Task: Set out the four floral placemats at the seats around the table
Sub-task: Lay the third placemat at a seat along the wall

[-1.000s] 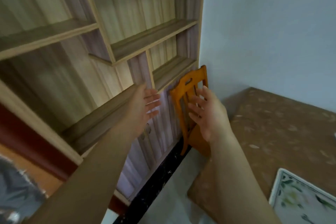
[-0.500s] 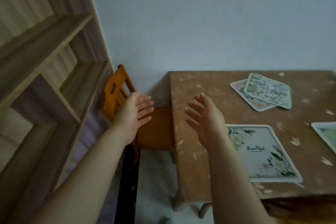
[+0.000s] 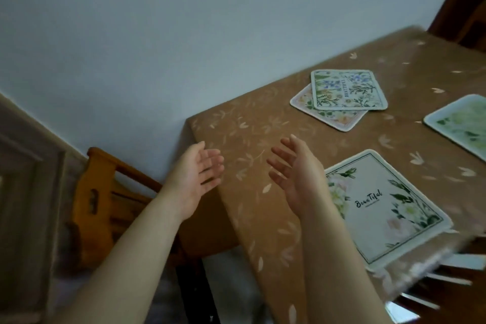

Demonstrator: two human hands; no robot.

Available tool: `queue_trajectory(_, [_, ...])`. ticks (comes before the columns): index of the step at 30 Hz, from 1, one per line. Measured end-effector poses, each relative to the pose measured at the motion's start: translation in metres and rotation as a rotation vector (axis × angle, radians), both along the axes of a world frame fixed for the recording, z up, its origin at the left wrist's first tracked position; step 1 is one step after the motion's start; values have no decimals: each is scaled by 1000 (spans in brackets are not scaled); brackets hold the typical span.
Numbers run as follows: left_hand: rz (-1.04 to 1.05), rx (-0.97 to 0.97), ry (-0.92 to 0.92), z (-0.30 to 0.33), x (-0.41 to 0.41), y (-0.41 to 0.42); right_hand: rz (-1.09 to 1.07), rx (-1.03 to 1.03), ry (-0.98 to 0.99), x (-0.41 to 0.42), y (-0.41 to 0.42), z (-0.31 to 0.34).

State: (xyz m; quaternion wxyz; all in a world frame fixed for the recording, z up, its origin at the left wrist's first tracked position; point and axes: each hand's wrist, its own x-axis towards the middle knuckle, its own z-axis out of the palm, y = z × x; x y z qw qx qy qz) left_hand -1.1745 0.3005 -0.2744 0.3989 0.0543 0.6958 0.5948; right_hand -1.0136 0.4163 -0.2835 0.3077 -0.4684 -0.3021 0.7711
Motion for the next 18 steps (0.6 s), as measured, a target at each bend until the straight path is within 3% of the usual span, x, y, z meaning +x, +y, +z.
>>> queue_trajectory(11, [-438, 10, -191, -26, 28, 241, -381, 11, -46, 56, 125, -1])
queue_trajectory(18, [-642, -31, -287, -90, 8, 377, -575, -32, -116, 51, 184, -26])
